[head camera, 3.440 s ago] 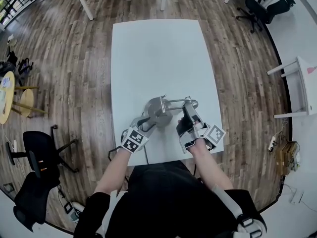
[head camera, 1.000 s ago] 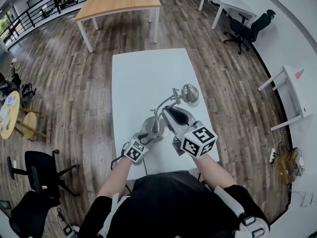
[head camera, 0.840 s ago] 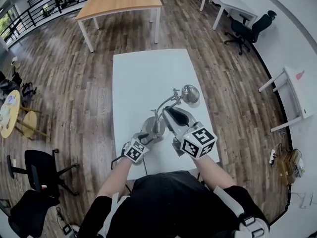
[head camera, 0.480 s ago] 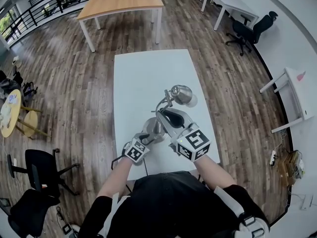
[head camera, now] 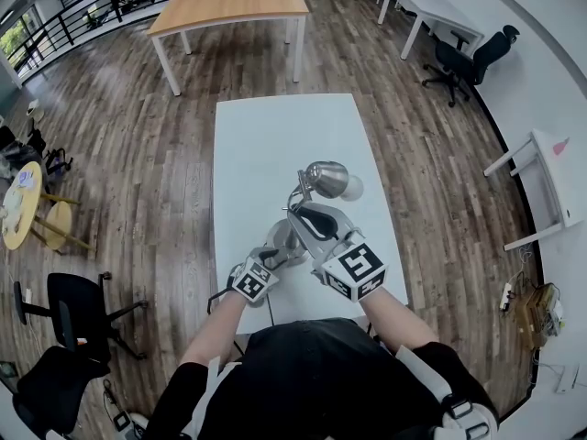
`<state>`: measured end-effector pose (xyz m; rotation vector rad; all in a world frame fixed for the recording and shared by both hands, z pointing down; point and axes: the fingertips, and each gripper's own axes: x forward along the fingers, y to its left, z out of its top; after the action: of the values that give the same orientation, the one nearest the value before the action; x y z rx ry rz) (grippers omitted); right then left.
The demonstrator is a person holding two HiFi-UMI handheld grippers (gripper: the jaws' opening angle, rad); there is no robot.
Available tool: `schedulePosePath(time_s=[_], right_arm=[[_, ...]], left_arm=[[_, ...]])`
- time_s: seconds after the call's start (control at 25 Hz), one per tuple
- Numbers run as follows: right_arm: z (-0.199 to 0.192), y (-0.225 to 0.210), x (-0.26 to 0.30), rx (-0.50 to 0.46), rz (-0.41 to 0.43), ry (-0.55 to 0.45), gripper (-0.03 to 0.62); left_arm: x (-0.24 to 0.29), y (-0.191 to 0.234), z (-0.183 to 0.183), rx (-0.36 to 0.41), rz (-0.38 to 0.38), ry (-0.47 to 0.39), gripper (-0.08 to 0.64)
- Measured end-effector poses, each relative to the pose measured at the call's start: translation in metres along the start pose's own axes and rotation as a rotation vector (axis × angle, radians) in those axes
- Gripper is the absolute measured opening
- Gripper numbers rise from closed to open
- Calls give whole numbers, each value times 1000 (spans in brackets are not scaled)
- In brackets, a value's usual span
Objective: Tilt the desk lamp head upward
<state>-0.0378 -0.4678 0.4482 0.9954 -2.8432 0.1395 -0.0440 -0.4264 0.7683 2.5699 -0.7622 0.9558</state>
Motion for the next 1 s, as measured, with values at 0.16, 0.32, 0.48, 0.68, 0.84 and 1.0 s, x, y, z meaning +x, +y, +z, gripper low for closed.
schedulePosePath(time_s=[0.16, 0.32, 0.48, 0.68, 0.84, 1.0], right_arm=[[0, 9, 4, -44, 22, 11, 32], [0, 17, 12, -73, 38, 14, 30], [-3, 21, 16, -90, 60, 24, 29], [-4, 26, 21, -92, 83, 33, 25], [-5, 29, 21, -107, 103, 40, 25], [-6, 33, 27, -132, 123, 60, 23]], left_arm=[[-4, -2, 3, 0, 1, 1, 150], [-5, 2, -2, -3, -6, 1, 150], [-5, 1, -1, -5, -3, 3, 150], [-8, 2, -1, -4, 3, -16, 149], [-7, 1, -4, -9, 8, -38, 150], [-10, 3, 0, -10, 11, -70, 149]])
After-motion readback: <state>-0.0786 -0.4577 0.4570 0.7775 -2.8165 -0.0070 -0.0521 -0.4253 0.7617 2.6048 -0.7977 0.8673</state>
